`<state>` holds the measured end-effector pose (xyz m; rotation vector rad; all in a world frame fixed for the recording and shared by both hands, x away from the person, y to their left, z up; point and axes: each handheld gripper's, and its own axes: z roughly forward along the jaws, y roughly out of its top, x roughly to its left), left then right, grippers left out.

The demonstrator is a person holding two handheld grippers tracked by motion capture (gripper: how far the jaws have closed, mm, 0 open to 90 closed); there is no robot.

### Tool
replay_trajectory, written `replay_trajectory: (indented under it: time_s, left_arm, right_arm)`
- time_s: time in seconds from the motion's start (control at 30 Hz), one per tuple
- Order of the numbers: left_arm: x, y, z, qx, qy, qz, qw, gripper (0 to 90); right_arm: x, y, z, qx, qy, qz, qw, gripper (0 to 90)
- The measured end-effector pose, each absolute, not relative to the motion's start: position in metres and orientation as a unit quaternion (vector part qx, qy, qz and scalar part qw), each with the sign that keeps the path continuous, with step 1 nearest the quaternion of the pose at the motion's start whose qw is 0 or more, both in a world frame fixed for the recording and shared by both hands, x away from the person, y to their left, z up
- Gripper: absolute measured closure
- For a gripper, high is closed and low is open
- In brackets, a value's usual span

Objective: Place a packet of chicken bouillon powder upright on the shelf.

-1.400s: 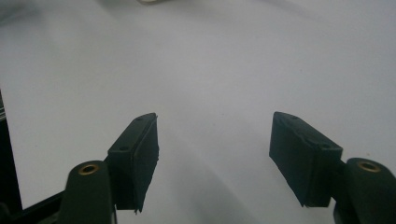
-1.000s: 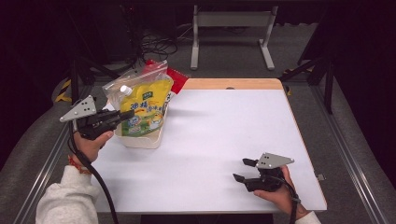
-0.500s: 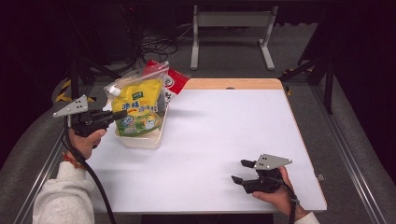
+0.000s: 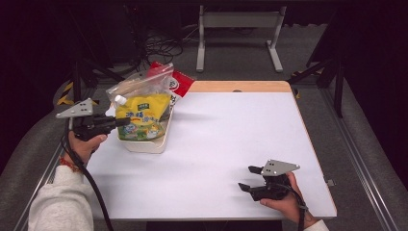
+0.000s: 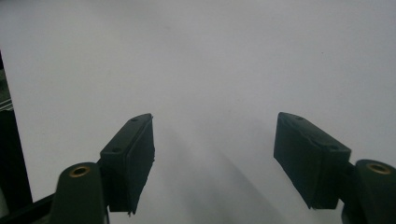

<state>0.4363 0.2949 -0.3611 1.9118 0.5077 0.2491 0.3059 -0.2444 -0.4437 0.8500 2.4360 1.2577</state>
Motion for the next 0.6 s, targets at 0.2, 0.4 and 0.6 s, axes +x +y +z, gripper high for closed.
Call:
replay_trajectory:
  time_s: [0.2, 0.4, 0.6]
  left_arm:
    - [0.442, 0.286, -0.373, 0.809, 0.233, 0.115, 0.527, 85.5]
    - [0.439, 0.29, -0.382, 0.801, 0.245, 0.122, 0.533, 85.8]
    - [0.434, 0.296, -0.394, 0.783, 0.271, 0.129, 0.544, 85.6]
  right_arm:
    - [0.304, -0.242, -0.443, 0.287, 0.843, 0.436, 0.133, 28.5]
    - [0.302, -0.242, -0.441, 0.283, 0.843, 0.436, 0.136, 28.5]
    - [0.302, -0.242, -0.439, 0.281, 0.844, 0.434, 0.145, 28.3]
